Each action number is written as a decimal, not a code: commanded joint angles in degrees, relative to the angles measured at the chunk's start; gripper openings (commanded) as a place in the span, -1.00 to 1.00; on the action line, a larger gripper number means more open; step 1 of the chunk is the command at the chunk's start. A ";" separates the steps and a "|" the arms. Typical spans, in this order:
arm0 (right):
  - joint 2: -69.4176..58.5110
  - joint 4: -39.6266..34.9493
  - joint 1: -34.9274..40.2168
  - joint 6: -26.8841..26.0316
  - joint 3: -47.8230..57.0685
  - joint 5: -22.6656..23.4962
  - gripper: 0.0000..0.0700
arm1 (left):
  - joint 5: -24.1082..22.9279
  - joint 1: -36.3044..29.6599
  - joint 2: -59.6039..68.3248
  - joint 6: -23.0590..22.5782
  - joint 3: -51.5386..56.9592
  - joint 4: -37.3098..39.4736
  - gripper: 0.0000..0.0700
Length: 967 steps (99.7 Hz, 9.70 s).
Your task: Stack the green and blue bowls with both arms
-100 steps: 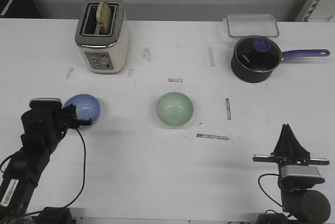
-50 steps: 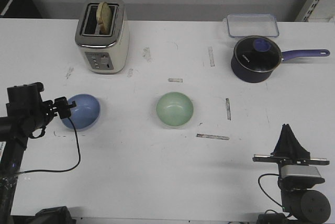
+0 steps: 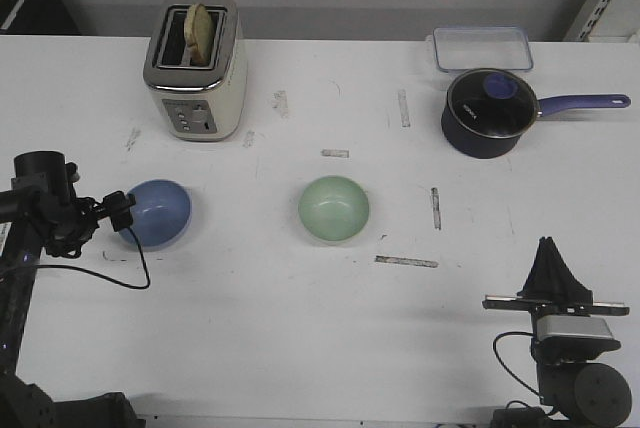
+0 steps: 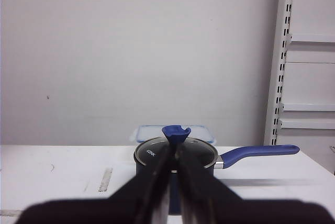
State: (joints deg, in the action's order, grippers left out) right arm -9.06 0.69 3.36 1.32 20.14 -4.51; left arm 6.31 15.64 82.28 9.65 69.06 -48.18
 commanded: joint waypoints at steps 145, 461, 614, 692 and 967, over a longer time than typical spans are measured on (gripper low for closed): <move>0.07 0.61 0.04 0.22 0.31 -0.02 -0.98 | 4.35 -20.48 9.84 16.90 17.44 -3.08 -1.00; 0.07 0.61 0.04 0.22 0.31 -0.02 -0.98 | -3.61 -26.99 -44.68 -8.98 -43.95 64.04 -1.00; 0.07 0.63 0.04 0.22 0.31 -0.02 -0.98 | -6.51 -19.17 -75.78 -10.54 -63.21 55.69 -1.00; 0.07 0.61 0.04 0.22 0.31 -0.02 -0.98 | -6.60 -18.64 -82.09 -10.49 -68.32 55.76 -1.00; 8.98 1.42 -2.36 -5.77 -19.43 2.99 -0.98 | -6.60 -18.64 -82.09 -10.51 -68.32 55.74 -1.00</move>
State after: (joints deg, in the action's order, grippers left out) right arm -0.10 1.67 1.08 -4.32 0.84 -1.87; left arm -0.12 -3.11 0.30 -0.54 1.96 6.83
